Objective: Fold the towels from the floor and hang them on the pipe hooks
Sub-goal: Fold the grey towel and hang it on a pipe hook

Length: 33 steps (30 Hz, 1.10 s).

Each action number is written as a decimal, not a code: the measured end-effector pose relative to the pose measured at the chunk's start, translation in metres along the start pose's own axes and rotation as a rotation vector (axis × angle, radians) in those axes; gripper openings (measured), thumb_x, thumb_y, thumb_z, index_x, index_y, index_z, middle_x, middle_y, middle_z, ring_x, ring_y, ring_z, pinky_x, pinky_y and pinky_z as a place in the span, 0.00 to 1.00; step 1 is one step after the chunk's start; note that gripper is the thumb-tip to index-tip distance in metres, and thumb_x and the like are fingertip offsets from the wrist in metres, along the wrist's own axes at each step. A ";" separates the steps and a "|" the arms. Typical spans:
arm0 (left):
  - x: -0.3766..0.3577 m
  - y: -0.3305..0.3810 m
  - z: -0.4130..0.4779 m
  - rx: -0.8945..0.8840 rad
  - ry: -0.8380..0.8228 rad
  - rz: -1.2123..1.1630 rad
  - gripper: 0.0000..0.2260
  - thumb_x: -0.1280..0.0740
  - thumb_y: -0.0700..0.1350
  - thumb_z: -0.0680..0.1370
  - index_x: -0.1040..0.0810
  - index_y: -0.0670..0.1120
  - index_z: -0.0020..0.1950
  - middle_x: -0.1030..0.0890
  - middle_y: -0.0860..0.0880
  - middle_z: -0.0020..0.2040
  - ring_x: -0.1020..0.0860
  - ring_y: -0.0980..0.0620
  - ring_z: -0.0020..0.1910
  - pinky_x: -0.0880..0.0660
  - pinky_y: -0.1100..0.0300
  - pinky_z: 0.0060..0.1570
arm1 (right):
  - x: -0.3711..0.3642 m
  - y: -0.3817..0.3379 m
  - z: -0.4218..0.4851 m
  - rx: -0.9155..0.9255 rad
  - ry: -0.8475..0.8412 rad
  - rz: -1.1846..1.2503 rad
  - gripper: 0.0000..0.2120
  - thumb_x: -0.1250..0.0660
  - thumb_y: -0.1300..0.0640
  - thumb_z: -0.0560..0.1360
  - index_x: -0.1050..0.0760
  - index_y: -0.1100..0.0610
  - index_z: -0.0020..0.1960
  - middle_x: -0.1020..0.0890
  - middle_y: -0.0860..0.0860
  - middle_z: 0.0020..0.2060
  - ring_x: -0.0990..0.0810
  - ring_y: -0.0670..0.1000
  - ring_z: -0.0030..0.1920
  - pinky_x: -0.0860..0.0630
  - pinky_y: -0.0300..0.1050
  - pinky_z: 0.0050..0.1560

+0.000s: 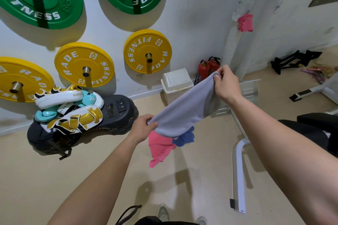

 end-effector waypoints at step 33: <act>-0.006 0.108 -0.014 -0.086 -0.095 -0.441 0.05 0.33 0.33 0.77 0.27 0.40 0.45 0.26 0.40 0.37 0.27 0.48 0.38 0.23 0.53 0.42 | -0.100 -0.050 -0.080 0.319 -0.699 -0.118 0.03 0.33 0.57 0.77 0.23 0.49 0.47 0.24 0.40 0.37 0.26 0.46 0.42 0.32 0.40 0.40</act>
Point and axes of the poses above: each hand's wrist, its own z-axis towards the middle knuckle, its own x-axis out of the back of the hand, y = z × x, the point moved 10 cm from there along z, towards the middle knuckle
